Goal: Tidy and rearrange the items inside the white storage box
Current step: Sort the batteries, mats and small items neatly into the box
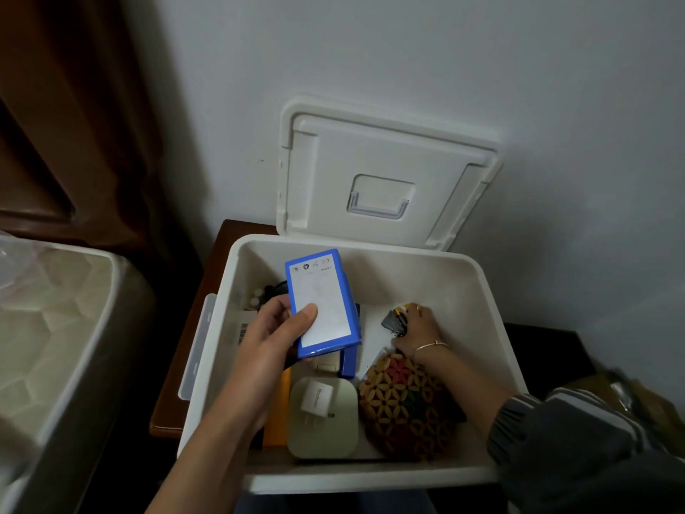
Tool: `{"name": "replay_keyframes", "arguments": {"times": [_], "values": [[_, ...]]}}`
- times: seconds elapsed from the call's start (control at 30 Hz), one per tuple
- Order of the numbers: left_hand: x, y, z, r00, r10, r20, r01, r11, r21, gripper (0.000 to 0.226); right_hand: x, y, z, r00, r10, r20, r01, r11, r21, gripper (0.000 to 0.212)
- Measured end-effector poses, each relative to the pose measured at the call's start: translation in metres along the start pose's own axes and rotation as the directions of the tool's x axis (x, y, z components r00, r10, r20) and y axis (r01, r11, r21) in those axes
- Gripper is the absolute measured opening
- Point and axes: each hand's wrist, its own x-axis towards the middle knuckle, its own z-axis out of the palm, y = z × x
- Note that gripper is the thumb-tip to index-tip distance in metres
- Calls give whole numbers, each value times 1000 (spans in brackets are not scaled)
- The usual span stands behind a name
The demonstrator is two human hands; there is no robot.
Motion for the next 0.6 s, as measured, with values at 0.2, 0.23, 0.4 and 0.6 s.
{"name": "replay_keyframes", "arguments": {"times": [0.2,0.23,0.4,0.6], "values": [[0,-1,0,1000,3,-9,-3,1000,26,49,1,-2,-13,999,-54,6,53,995,86,49],[0,-1,0,1000,3,-7,-3,1000,29,49,1,-3,-15,999,-52,8,51,994,102,42],[0,-1,1,1000,12,-8,-12,999,40,46,-5,0,-19,995,-38,90,-4,906,423,41],[0,0,2,1000,16,-4,-16,999,41,44,-3,1,-27,993,-27,117,-53,776,629,38]]}}
